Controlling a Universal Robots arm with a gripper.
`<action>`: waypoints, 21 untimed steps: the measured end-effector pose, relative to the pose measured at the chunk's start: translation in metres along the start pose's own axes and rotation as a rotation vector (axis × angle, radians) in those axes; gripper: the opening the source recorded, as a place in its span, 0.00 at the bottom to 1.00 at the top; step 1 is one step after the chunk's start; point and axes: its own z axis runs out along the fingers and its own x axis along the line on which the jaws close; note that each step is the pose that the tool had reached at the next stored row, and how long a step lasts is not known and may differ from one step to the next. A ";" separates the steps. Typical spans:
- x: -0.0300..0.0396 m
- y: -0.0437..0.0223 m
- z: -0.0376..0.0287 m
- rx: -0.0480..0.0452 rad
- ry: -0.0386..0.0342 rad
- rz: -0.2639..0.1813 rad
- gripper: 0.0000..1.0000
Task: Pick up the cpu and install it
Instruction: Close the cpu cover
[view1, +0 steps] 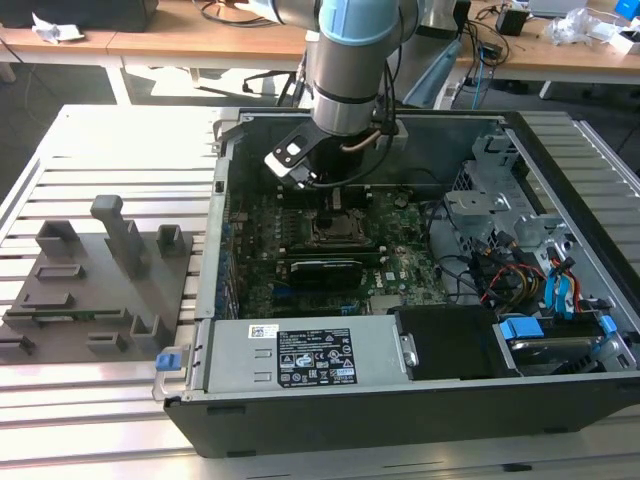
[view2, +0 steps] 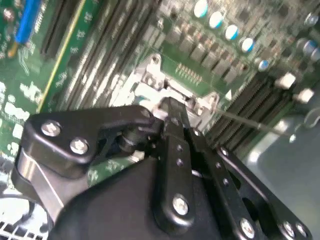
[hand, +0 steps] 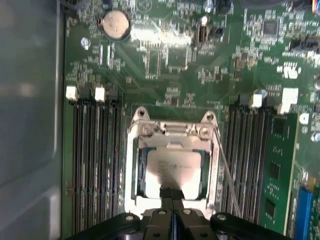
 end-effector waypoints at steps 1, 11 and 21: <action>-0.0001 0.0015 -0.0001 0.0001 0.0001 0.000 0.11; -0.0009 0.0004 -0.0253 0.0002 -0.0002 0.000 0.11; -0.0020 -0.0015 -0.0583 0.0002 0.0000 0.000 0.11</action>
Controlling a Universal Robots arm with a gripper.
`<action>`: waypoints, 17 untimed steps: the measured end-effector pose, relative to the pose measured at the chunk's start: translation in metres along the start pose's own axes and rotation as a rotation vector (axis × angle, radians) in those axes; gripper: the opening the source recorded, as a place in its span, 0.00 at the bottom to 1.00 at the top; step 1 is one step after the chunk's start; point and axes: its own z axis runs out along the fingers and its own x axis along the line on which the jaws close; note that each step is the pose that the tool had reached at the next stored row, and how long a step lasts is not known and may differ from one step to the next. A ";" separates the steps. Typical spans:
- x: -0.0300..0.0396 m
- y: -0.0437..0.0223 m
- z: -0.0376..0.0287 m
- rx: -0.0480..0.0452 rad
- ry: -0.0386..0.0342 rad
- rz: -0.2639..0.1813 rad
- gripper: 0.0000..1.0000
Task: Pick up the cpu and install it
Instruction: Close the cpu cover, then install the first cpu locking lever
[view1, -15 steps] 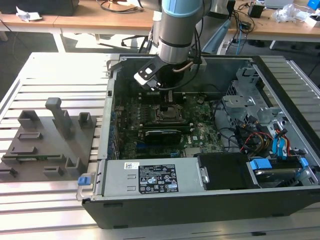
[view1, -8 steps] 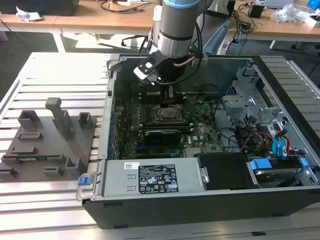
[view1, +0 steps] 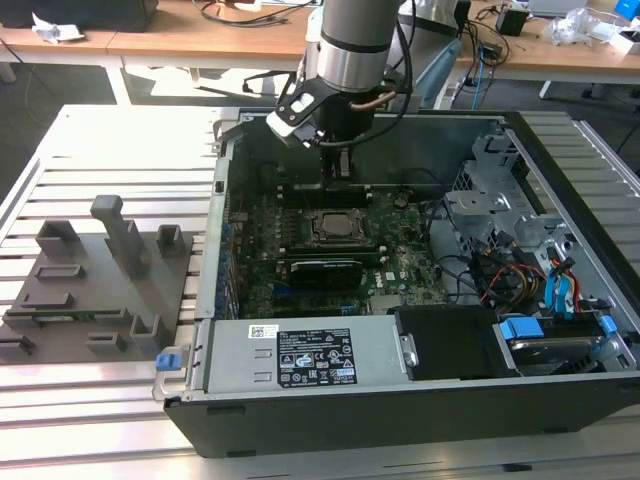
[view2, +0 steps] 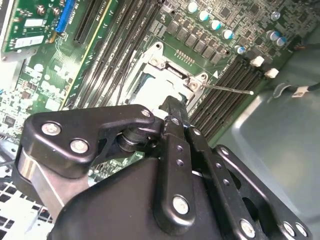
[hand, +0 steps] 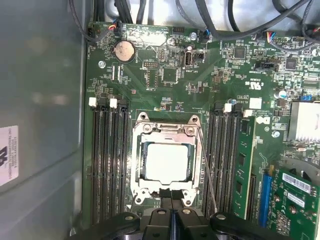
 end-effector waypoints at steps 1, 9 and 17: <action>-0.0001 -0.0002 -0.0032 0.0001 -0.0002 0.000 0.11; -0.0002 -0.0003 -0.0051 0.0000 0.0000 0.000 0.11; -0.0002 -0.0003 -0.0059 -0.0002 -0.0007 -0.009 0.11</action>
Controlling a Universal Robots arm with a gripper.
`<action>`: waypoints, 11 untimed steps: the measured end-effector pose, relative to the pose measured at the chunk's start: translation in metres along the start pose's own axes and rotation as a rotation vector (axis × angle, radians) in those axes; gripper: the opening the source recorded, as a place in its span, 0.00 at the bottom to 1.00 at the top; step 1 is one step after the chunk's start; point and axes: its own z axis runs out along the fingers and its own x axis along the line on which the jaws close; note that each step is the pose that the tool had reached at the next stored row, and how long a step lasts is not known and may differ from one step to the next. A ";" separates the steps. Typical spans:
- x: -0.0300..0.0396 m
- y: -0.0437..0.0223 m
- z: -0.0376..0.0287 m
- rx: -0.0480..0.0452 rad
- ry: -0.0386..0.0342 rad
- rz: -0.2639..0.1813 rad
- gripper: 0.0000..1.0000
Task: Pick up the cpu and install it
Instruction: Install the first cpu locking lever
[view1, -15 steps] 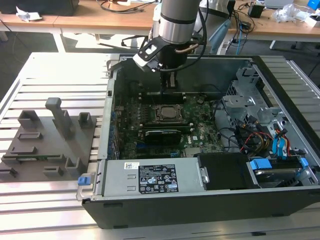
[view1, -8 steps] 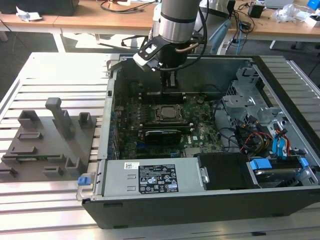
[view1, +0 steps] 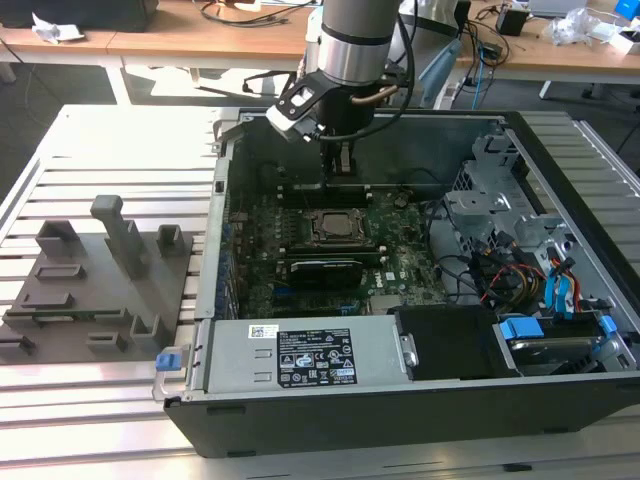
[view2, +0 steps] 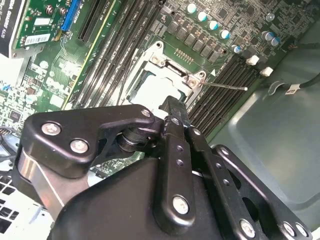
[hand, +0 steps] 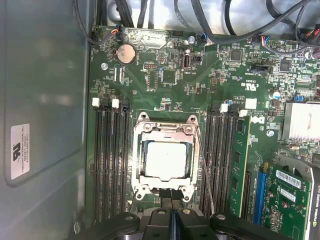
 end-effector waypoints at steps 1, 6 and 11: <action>0.0000 -0.0001 0.0000 -0.0008 -0.0015 -0.025 0.11; 0.0000 0.0000 0.0000 -0.0045 -0.0080 -0.136 0.11; 0.0000 0.0000 0.0000 -0.0091 -0.0161 -0.272 0.11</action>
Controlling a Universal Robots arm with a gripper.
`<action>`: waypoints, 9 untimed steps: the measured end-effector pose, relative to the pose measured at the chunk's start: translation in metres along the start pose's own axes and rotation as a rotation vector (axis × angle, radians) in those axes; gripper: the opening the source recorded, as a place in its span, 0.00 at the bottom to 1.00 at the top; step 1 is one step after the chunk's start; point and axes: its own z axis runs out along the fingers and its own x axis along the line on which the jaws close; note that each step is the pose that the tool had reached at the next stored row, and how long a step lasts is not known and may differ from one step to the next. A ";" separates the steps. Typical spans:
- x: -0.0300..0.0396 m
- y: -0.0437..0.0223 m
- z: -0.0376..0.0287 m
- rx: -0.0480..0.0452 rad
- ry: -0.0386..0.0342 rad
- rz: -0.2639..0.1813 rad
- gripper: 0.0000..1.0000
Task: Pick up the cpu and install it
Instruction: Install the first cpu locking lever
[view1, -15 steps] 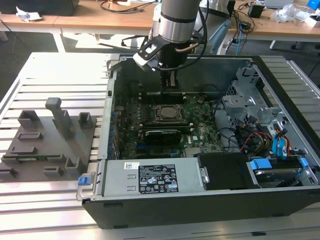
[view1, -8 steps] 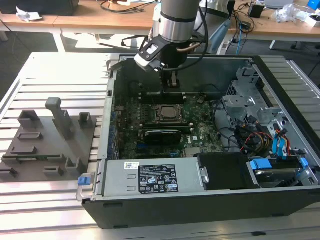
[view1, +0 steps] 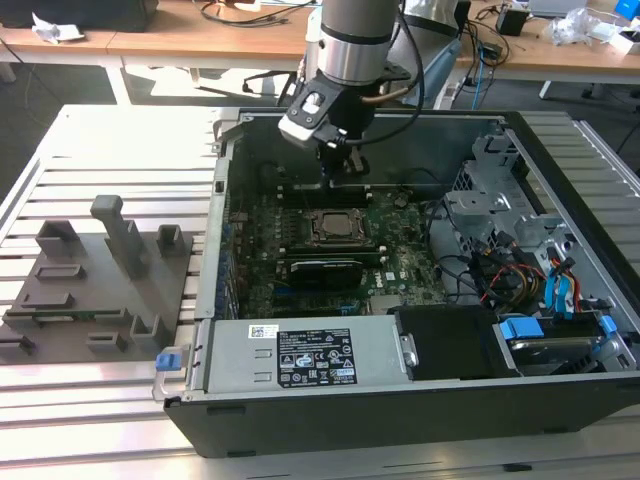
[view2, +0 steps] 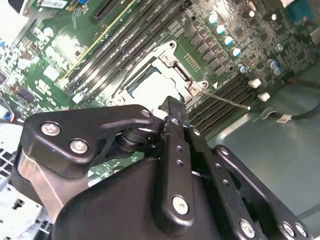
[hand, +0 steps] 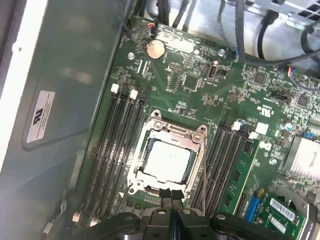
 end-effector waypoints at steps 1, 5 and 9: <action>0.0000 0.0000 0.0000 -0.0014 -0.0025 -0.042 0.11; 0.0000 0.0000 0.0000 -0.0042 -0.0076 -0.128 0.11; 0.0000 0.0000 0.0000 -0.0057 -0.0103 -0.173 0.11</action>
